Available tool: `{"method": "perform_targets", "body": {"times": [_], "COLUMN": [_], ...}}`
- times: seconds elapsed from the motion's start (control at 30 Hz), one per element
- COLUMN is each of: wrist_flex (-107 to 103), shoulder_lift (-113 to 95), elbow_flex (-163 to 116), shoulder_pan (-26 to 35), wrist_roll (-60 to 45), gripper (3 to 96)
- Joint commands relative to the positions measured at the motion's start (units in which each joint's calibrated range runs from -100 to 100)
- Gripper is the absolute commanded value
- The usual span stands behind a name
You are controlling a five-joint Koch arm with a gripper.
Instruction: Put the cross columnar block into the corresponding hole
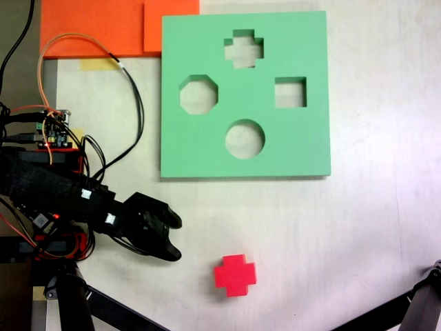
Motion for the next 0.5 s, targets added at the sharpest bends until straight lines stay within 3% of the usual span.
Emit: {"method": "perform_targets", "body": {"times": [0.03, 0.33, 0.5], "wrist_flex": [-39.5, -80.8, -98.3], "shoulder_lift": [-0.5, -0.3, 24.6], "elbow_flex": [18.4, 63.4, 91.7], "shoulder_pan": [-0.3, 0.4, 1.5], "wrist_roll": [4.2, 8.0, 8.6], "gripper": [44.0, 46.4, 46.4]}}
